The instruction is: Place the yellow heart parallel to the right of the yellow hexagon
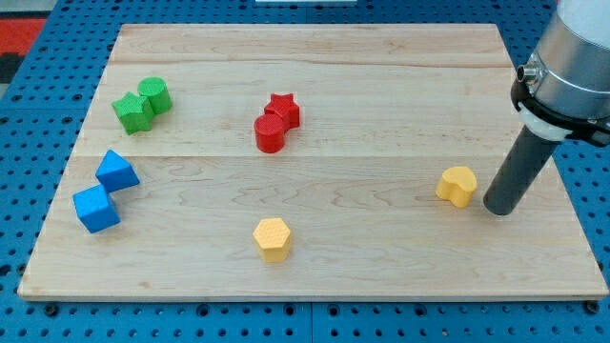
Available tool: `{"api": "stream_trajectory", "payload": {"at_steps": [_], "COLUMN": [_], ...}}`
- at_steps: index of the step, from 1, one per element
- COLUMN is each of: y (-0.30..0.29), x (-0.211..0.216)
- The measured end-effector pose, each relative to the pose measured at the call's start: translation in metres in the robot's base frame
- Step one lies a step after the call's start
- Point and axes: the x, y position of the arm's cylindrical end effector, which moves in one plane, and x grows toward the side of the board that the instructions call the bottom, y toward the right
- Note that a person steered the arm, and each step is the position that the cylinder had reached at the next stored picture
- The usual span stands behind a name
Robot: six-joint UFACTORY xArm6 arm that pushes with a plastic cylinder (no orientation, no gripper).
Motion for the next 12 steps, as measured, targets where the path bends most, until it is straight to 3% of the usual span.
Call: {"api": "stream_trajectory", "payload": {"at_steps": [8,11,12], "y": [-0.024,-0.037,-0.065], "x": [0.005,-0.122,-0.116]}}
